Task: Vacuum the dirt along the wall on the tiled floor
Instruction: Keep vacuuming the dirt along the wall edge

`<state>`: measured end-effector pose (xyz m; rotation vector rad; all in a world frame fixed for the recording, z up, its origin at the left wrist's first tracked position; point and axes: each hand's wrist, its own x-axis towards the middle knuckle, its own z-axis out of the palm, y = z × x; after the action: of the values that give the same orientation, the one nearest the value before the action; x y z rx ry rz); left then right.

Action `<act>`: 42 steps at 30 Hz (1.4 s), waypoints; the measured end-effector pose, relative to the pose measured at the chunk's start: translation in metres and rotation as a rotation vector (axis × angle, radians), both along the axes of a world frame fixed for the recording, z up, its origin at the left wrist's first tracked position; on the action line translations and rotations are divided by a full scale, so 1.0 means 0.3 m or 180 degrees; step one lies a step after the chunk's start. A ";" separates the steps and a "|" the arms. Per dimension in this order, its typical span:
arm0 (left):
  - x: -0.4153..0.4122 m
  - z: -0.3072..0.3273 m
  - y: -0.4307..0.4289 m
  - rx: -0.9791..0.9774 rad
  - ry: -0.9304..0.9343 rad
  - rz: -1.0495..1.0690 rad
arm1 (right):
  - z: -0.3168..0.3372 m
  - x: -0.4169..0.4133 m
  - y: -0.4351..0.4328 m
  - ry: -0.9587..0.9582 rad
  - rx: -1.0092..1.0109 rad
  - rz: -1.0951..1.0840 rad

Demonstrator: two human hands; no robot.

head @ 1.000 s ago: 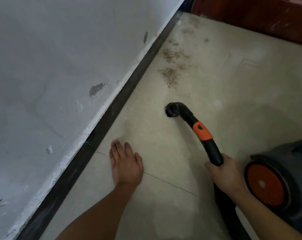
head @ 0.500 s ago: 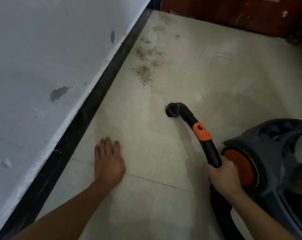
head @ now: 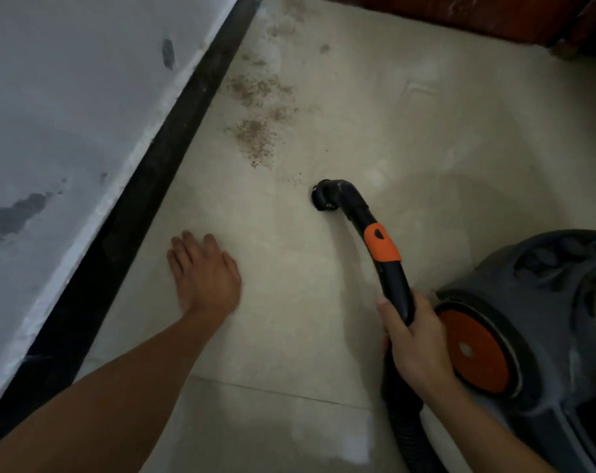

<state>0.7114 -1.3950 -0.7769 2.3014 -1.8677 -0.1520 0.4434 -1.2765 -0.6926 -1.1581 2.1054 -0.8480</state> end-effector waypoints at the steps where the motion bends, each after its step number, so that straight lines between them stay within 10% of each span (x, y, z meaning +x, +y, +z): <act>1: 0.000 0.003 -0.002 0.0000 0.0039 -0.0004 | 0.004 -0.010 -0.041 0.0012 -0.0010 -0.0025; 42: -0.004 0.000 -0.007 0.0150 -0.0268 0.0015 | -0.005 0.230 -0.303 -0.0295 0.0115 0.0509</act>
<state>0.7102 -1.3970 -0.7770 2.3785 -1.9180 -0.1013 0.5124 -1.3674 -0.6941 -1.2260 1.9174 -0.7714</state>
